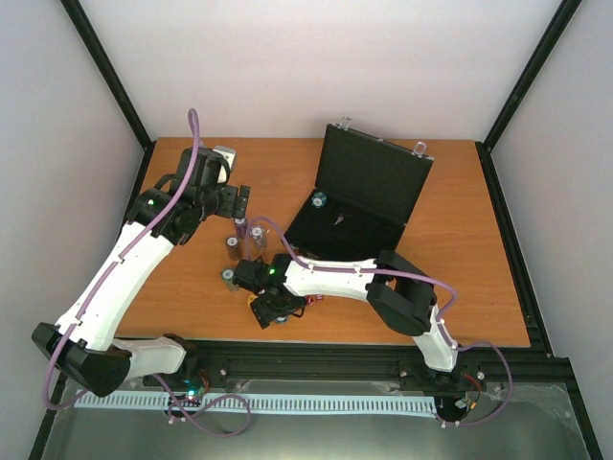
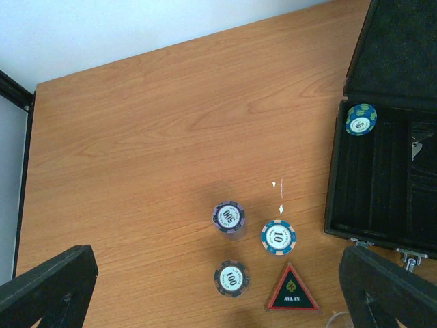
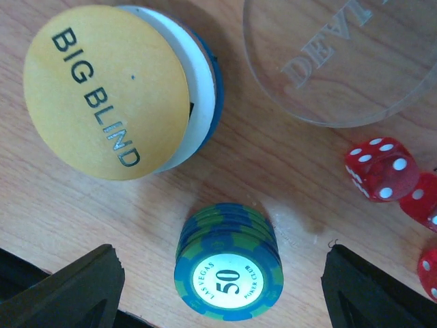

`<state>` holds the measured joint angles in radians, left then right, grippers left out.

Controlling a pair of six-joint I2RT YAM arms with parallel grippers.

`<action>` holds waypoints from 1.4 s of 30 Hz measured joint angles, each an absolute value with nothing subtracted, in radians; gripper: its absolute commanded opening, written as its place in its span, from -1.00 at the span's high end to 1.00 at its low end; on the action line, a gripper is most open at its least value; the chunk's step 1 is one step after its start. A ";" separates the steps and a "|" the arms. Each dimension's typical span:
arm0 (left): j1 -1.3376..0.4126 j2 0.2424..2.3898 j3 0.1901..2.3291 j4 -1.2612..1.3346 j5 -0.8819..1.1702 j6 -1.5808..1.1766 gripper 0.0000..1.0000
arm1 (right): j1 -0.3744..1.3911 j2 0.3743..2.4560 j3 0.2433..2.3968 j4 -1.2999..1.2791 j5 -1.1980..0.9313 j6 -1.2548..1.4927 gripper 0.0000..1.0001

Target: Pack up texas hold em set

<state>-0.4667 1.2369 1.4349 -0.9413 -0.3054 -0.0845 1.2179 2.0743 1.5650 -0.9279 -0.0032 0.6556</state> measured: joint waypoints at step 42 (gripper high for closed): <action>-0.467 1.237 1.400 -0.938 -0.307 -0.083 -0.99 | 1.205 2.091 1.529 -0.902 -0.035 0.648 0.84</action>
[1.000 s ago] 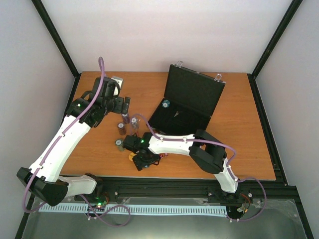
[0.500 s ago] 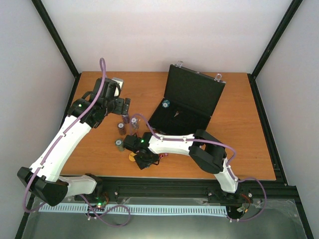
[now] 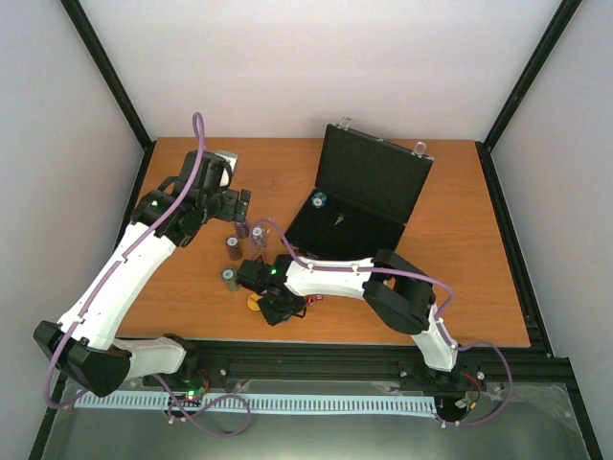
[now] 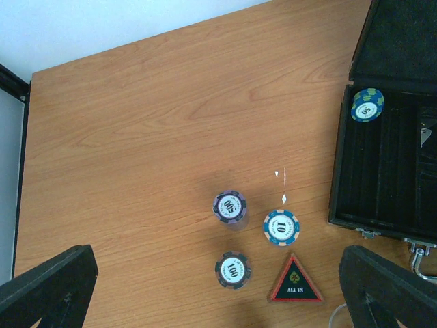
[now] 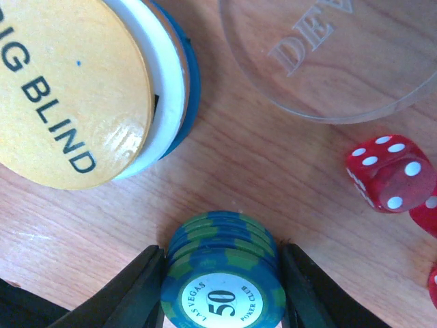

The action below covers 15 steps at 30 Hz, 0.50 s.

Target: Pack up texas hold em set

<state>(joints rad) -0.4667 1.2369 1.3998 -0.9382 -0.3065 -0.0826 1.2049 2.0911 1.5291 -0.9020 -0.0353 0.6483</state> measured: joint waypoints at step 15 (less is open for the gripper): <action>-0.467 1.230 1.398 -0.939 -0.311 -0.082 -1.00 | 1.201 2.082 1.580 -0.935 -0.057 0.640 0.95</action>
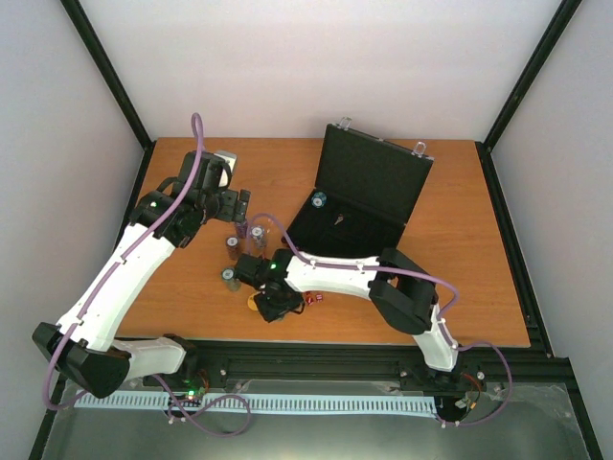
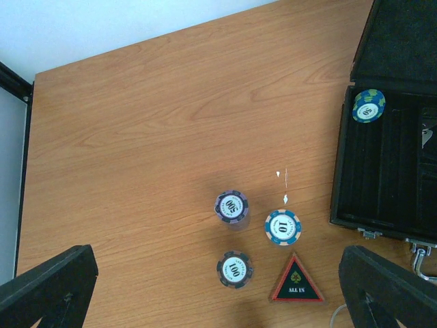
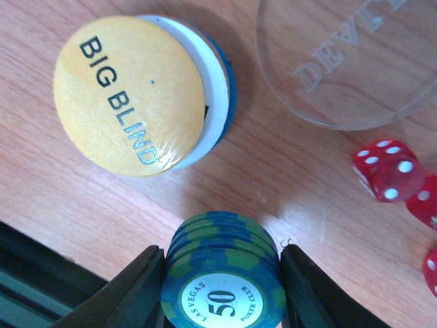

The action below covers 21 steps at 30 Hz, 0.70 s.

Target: Pack up texas hold em set

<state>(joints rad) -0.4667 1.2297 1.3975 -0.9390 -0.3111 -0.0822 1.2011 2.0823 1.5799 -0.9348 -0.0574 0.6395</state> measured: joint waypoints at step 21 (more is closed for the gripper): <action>-0.467 1.229 1.392 -0.942 -0.313 -0.083 -1.00 | 0.966 1.892 1.605 -1.001 -0.013 0.663 0.94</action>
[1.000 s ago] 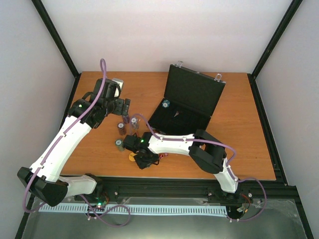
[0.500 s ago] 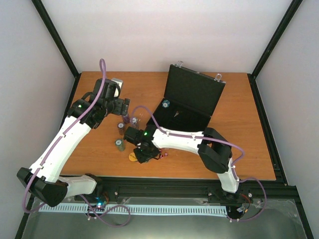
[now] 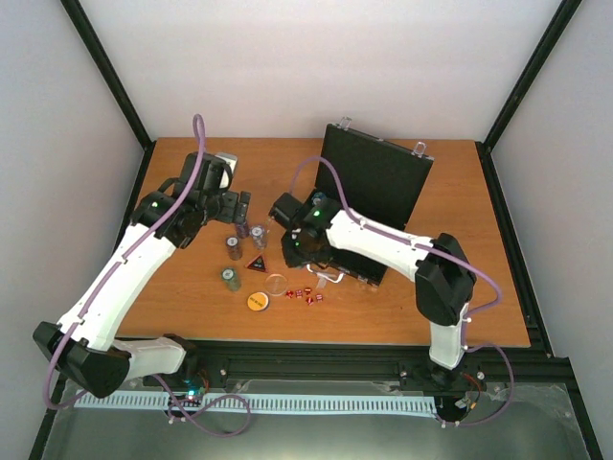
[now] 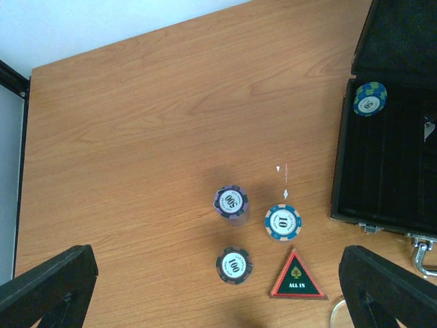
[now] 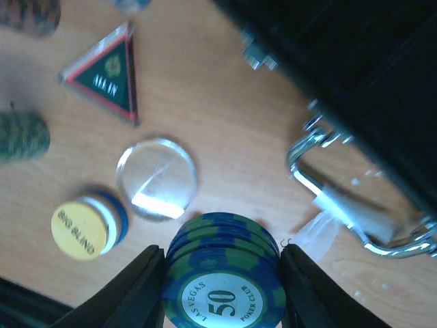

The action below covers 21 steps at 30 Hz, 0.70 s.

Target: Pack up texas hold em set

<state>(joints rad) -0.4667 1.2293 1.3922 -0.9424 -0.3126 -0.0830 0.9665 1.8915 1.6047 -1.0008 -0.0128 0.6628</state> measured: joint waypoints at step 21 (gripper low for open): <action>-0.467 1.284 1.316 -0.871 -0.214 -0.110 -0.91 | 0.693 1.972 1.799 -0.943 0.068 0.557 0.94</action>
